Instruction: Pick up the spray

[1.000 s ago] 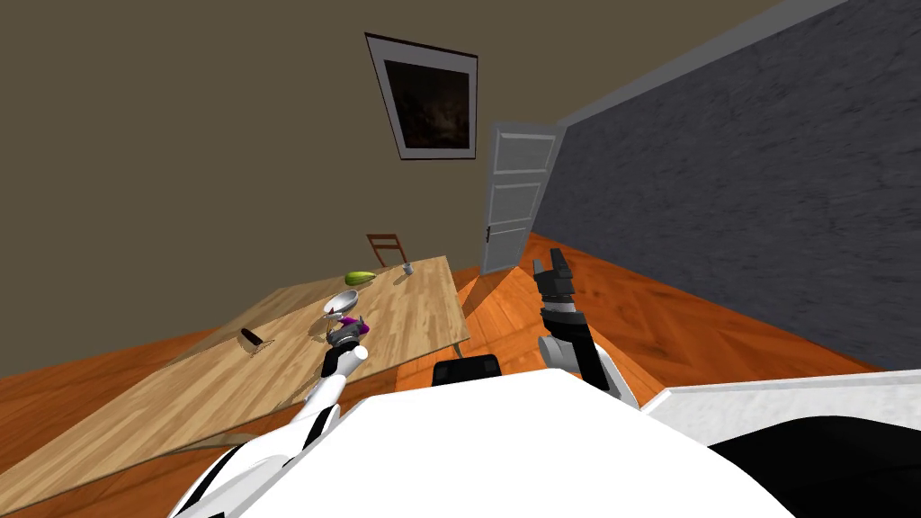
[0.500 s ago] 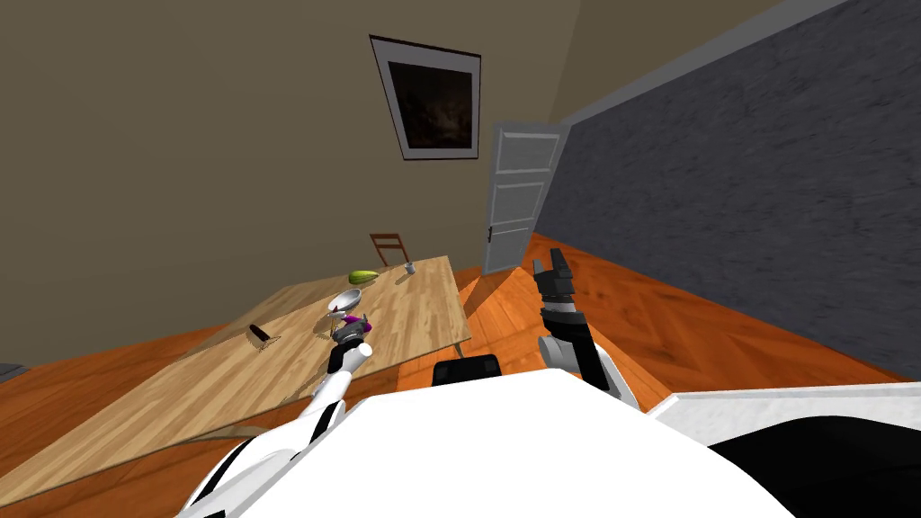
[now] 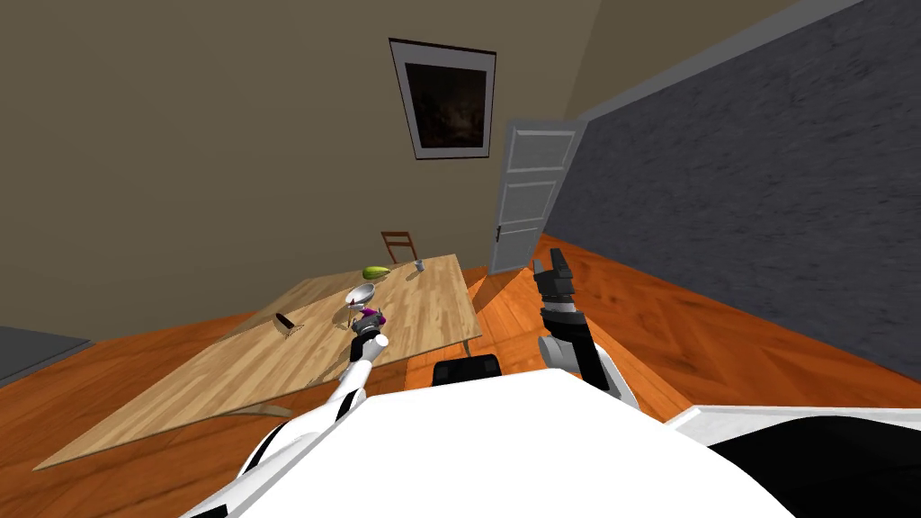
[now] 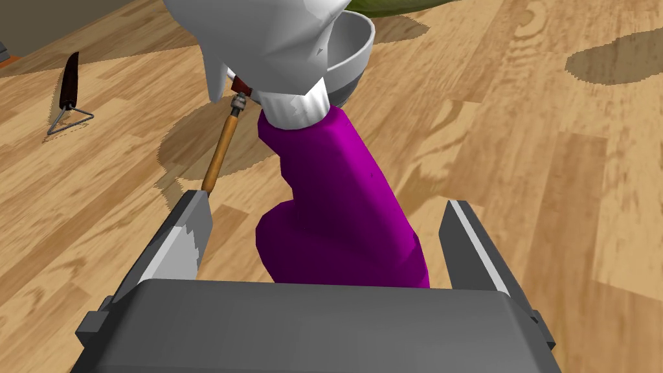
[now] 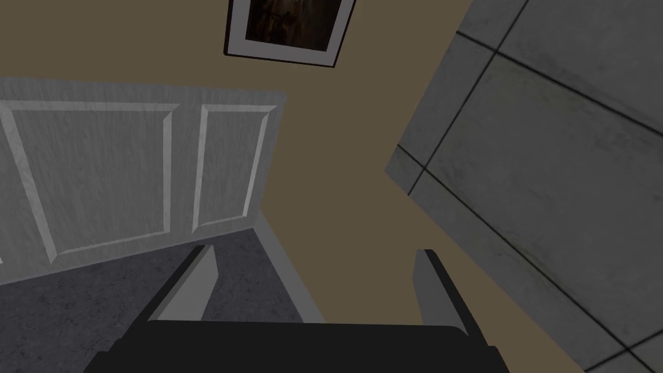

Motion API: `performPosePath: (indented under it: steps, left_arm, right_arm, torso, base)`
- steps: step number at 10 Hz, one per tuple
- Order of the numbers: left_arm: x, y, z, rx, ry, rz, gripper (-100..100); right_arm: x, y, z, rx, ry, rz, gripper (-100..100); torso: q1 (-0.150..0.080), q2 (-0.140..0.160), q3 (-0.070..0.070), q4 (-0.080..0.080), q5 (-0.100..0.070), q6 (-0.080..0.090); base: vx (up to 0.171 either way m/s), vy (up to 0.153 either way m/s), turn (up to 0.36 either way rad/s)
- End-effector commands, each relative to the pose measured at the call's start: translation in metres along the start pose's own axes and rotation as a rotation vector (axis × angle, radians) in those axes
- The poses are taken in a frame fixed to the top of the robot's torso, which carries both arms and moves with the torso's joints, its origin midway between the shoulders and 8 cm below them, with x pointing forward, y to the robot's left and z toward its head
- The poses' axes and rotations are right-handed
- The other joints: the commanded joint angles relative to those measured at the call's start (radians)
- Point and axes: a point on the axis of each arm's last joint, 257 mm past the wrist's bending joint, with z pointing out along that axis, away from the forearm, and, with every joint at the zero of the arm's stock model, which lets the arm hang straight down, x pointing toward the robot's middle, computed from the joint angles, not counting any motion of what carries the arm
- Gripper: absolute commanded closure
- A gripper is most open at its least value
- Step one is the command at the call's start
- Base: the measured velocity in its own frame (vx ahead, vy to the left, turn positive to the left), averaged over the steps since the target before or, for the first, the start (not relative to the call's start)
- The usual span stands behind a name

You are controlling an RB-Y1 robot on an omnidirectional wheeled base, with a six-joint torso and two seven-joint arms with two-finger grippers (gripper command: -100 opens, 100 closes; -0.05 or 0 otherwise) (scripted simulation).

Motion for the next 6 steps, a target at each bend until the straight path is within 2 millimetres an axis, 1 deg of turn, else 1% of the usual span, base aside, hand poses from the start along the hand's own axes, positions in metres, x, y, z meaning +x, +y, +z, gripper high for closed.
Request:
performPosePath:
  steps: [1,2,3,4,5,6]
  left_arm:
    - [0.004,0.031,-0.005,-0.019,0.004,0.000,-100]
    - [0.016,0.033,-0.002,-0.019,0.029,-0.008,-100]
    - [0.013,0.032,-0.003,-0.019,0.022,-0.006,-100]
    - [0.004,0.031,-0.005,-0.019,0.004,0.000,-100]
    - [0.009,0.060,-0.010,-0.036,0.009,0.004,-100]
    - [0.009,0.061,-0.010,-0.036,0.008,0.003,-100]
  right_arm:
    - [0.000,0.000,0.000,0.000,0.000,0.000,0]
    - [0.000,0.000,0.000,0.000,0.000,0.000,0]
    - [0.000,0.000,0.000,0.000,0.000,0.000,0]
    - [0.000,0.000,0.000,0.000,0.000,0.000,0]
    - [0.000,0.000,0.000,0.000,0.000,0.000,0]
    - [0.000,0.000,0.000,0.000,0.000,0.000,0]
  torso:
    - [0.000,0.000,0.000,0.000,0.000,0.000]
    - [0.002,0.001,0.000,0.000,0.000,-0.001]
    - [0.002,0.000,0.000,0.000,0.000,0.000]
    - [-0.001,0.000,0.000,0.000,0.000,0.000]
    - [-0.003,-0.001,0.000,0.000,-0.001,0.000]
    - [0.000,0.000,0.000,0.000,0.000,0.000]
  base:
    - [-0.018,0.078,0.139]
    - [-0.013,0.080,0.067]
    - [0.004,0.029,-0.024]
    - [0.008,-0.002,-0.008]
    - [-0.008,0.057,0.131]
    - [-0.005,0.083,0.077]
